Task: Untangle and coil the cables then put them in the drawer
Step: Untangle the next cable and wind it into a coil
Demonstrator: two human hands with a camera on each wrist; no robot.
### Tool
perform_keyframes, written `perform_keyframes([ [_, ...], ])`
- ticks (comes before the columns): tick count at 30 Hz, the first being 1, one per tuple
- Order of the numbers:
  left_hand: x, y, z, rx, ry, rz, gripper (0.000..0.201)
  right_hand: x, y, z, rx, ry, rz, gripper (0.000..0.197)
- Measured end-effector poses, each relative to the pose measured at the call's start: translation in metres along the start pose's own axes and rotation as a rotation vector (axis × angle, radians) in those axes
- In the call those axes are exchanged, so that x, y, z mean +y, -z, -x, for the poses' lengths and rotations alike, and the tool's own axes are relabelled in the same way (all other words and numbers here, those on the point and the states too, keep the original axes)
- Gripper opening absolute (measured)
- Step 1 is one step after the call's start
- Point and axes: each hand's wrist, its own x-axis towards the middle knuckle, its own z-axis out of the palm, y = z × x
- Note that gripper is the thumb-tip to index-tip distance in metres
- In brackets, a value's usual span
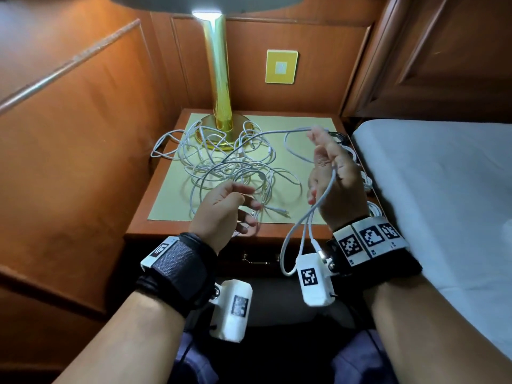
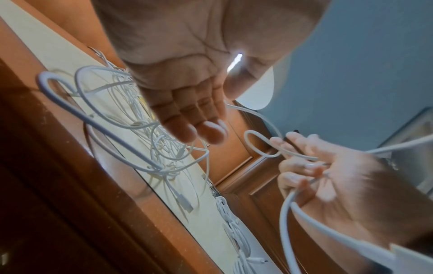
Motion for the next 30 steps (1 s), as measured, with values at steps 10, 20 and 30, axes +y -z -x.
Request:
perform_keyframes([
  [10,0.012,0.001,-0.006,0.041,-0.107,0.331,0.043,-0.040,0.007,0.032,-0.062,0.117,-0.178,0.038],
  [20,0.012,0.004,-0.013,0.049,-0.122,0.473,0.047,-0.041,0.006,0.042,-0.132,-0.005,-0.240,0.059],
  [30,0.007,0.013,-0.020,0.122,-0.084,0.500,0.012,-0.028,0.009,0.033,-0.100,-0.133,0.151,0.051],
])
